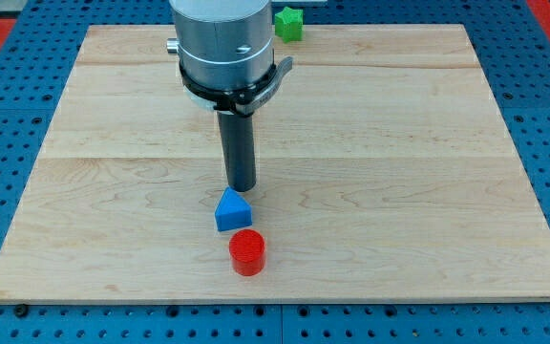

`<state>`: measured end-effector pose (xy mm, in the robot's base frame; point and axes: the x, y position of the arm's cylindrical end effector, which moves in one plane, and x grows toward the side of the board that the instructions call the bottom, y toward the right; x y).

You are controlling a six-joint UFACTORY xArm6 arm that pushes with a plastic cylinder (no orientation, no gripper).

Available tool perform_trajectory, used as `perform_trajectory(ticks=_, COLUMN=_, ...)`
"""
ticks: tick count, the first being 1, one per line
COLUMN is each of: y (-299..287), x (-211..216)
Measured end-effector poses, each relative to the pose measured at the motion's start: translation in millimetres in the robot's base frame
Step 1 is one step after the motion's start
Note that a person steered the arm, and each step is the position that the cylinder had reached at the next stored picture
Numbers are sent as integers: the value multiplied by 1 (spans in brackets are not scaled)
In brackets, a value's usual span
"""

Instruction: Place the yellow heart to the left of the red star

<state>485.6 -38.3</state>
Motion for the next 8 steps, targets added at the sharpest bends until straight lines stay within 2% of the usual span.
perform_trajectory(ticks=1, y=28, x=0)
perform_trajectory(ticks=2, y=41, x=-37)
perform_trajectory(ticks=4, y=96, x=-142)
perform_trajectory(ticks=6, y=129, x=-275)
perform_trajectory(ticks=7, y=130, x=-294)
perform_trajectory(ticks=8, y=123, x=-294)
